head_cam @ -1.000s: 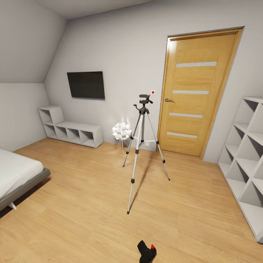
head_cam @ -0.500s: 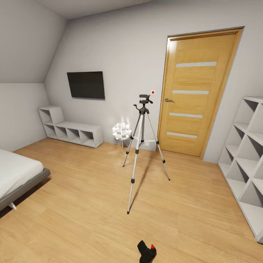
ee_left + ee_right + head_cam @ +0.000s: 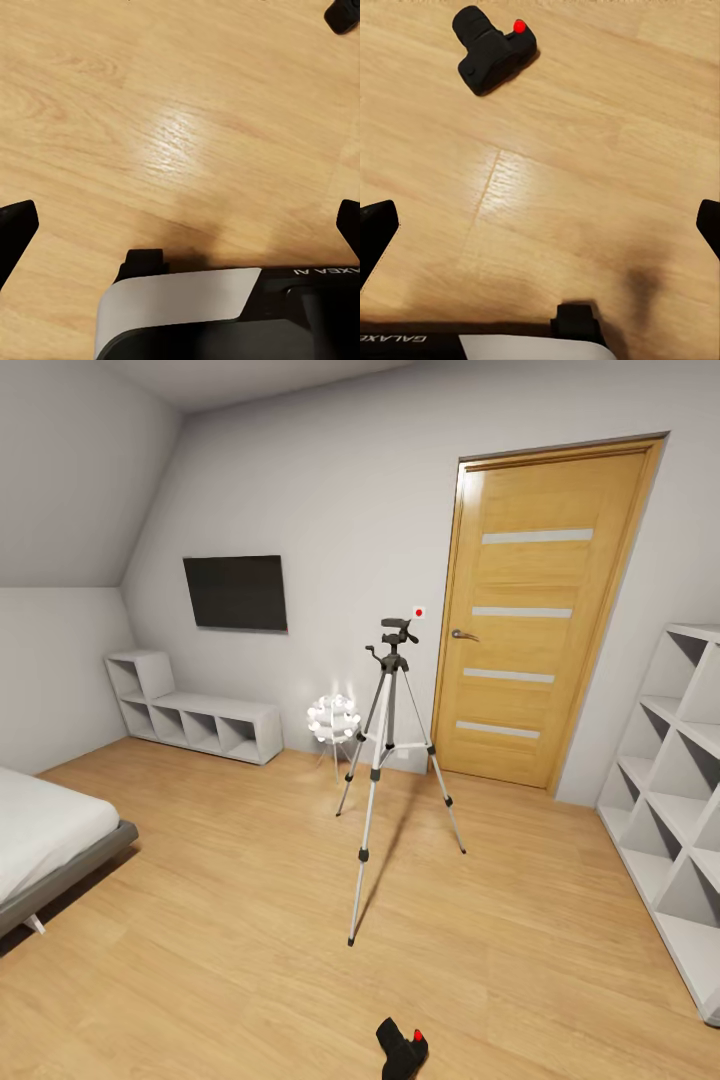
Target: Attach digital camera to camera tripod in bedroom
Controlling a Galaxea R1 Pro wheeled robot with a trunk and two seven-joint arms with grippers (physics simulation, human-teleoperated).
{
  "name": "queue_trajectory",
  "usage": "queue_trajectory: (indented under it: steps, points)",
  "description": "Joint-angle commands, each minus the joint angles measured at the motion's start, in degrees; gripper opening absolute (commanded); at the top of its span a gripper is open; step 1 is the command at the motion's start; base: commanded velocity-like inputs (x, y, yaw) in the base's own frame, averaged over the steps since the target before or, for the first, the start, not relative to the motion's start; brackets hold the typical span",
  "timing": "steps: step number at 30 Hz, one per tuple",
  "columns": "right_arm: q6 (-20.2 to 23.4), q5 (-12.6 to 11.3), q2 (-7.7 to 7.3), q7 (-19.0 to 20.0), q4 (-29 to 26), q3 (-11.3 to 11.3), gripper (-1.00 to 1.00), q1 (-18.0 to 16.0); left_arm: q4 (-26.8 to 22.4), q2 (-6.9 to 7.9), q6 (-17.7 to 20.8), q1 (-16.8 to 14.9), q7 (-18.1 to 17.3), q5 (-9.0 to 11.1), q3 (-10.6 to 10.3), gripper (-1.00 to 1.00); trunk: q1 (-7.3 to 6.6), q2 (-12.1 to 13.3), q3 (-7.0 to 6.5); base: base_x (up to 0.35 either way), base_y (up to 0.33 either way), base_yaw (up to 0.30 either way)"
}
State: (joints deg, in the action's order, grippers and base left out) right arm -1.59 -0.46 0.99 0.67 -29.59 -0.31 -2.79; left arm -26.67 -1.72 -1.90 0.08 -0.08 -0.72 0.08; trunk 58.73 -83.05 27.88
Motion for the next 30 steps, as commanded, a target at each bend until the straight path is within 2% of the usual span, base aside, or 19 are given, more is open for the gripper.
queue_trajectory:
  steps: [1, 9, 23, 30]
  points:
    - [-0.17, -0.05, 0.04, 0.08, 0.03, -0.04, 1.0, -0.02, -0.07, 0.01, -0.11, 0.01, -0.01, -0.08, 0.01, 1.0, 0.0, -0.03, 0.08, 0.0, 0.0, 0.0]
    - [-0.17, -0.13, -0.15, 0.12, 0.1, -0.22, 1.0, -0.02, -2.55, 0.17, -1.01, 0.01, -0.07, 0.15, 0.01, 1.0, 0.0, -0.03, 0.79, 0.0, 0.0, 0.0]
    - [-0.2, -0.24, -0.37, -0.02, -1.51, -1.68, 1.0, -0.05, -7.66, -0.44, -0.81, -0.42, -0.02, 0.64, 0.01, 1.0, 0.0, -0.03, 2.09, 0.0, 0.0, 0.023]
    - [-0.19, -0.18, -0.37, -0.22, -3.52, -1.78, 1.0, -0.16, -9.88, -0.89, -0.46, -1.71, -0.19, 0.71, 0.01, 1.0, 0.0, -0.03, 2.74, 0.0, 0.0, 0.073]
